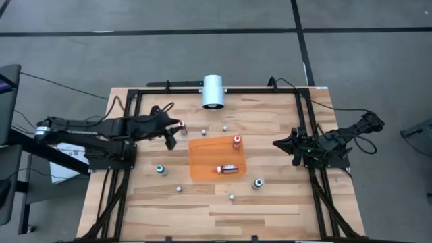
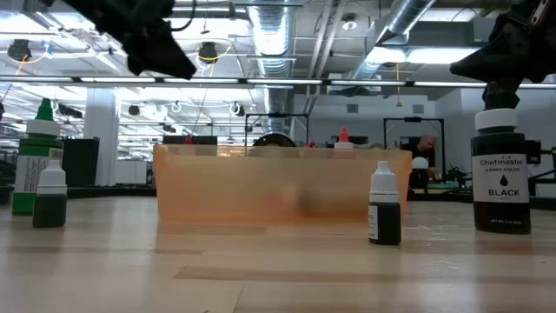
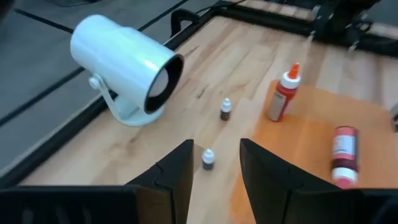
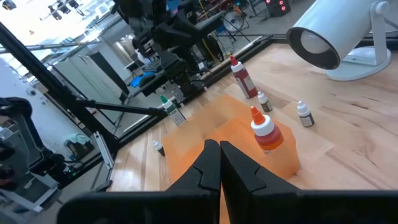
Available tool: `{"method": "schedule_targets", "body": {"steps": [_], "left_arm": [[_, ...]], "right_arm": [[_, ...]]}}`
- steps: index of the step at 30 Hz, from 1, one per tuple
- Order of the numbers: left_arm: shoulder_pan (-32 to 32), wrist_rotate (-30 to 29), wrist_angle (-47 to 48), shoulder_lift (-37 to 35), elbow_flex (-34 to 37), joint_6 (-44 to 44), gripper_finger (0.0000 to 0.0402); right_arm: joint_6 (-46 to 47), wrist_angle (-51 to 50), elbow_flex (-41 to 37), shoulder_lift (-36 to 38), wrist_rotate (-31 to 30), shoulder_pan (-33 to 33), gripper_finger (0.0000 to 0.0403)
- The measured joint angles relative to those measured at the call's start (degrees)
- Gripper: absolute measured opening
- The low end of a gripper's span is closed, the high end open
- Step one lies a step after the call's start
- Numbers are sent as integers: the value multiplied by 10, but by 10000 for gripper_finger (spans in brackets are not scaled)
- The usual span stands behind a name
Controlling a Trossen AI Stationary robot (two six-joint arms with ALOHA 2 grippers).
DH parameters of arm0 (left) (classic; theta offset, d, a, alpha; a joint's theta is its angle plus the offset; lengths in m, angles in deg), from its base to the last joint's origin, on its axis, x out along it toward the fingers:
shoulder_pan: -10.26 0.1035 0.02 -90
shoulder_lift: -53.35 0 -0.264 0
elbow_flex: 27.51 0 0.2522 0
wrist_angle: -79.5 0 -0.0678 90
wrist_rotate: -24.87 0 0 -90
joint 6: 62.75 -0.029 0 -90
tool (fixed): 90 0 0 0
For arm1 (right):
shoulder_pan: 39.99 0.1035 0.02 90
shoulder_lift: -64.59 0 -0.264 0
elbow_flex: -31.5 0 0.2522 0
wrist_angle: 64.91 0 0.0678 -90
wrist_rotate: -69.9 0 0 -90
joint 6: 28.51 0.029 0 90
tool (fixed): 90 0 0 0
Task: Pick & Place food coloring
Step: Put the large red food coloring bottle into the orange container
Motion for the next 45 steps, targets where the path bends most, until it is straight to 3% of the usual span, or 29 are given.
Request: {"method": "schedule_targets", "body": {"steps": [5,11,20,23,28,36,45], "left_arm": [[29,1,58,68,-57,-13,122],[67,31,138,116,-91,47,122],[123,43,163,118,-91,108,122],[146,74,165,119,-91,114,123],[177,132,172,124,-91,138,149],[189,141,174,125,-91,133,208],[189,166,174,185,-91,136,220]], "right_arm": [[0,0,0,0,0,0,0],[3,0,0,0,1,0,0],[10,0,0,0,2,0,0],[10,0,0,0,2,0,0],[10,0,0,0,2,0,0],[10,0,0,0,2,0,0],[10,2,0,0,2,0,0]]}}
